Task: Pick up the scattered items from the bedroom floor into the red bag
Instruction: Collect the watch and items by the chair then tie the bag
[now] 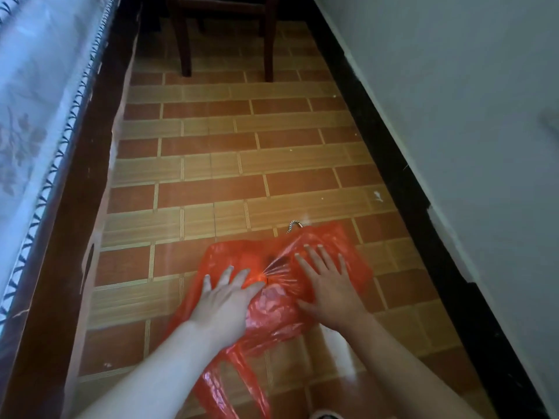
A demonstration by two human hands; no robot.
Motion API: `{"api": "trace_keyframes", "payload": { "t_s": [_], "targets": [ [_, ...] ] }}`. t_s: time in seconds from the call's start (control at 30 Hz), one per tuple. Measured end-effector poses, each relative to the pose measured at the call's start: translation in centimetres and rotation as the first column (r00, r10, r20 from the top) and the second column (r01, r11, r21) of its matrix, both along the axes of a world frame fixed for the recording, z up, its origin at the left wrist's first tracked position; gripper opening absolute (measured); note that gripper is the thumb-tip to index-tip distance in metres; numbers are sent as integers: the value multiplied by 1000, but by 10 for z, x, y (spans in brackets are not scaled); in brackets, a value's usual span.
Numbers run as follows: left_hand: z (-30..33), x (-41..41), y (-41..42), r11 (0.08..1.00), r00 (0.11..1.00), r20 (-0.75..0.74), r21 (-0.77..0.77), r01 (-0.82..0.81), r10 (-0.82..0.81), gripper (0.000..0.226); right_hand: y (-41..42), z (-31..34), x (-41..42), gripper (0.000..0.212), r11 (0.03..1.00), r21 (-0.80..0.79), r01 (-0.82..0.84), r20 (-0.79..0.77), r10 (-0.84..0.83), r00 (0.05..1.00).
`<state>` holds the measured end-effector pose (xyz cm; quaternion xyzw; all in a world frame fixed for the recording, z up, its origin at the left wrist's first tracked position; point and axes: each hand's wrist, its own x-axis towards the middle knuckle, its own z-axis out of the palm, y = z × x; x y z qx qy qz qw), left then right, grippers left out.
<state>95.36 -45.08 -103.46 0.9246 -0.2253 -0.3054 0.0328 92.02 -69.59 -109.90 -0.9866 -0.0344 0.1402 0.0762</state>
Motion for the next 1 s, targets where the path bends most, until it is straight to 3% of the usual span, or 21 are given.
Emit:
{"api": "trace_keyframes", "payload": {
  "t_s": [0.17, 0.23, 0.4, 0.53, 0.73, 0.83, 1.0],
  "targets": [
    [-11, 1, 17, 999, 999, 18, 21, -27, 26, 93, -10, -14, -15, 106, 991, -49, 125, -113, -130, 985],
    [-10, 0, 18, 997, 996, 29, -4, -79, 79, 99, -11, -6, -16, 103, 991, -19, 132, -90, -133, 987],
    [-7, 3, 21, 987, 991, 46, -112, -117, 122, 100, 40, 24, -19, 90, 963, 147, -226, 204, 194, 960],
    [-12, 6, 29, 980, 986, 102, -164, -112, 130, 93, 65, 10, -23, 95, 912, 145, -385, 120, 370, 921],
    [-10, 2, 42, 985, 990, 88, -144, -97, 111, 90, 67, -20, -18, 111, 916, 43, -398, -62, 400, 914],
    [-13, 1, 42, 985, 991, 79, -141, -98, 110, 86, 73, -27, -11, 96, 925, -20, -379, -45, 378, 925],
    [-25, 2, 33, 993, 996, 66, -108, -51, 59, 94, 70, -31, -16, 63, 925, -71, -373, 137, 379, 915]
  ]
}}
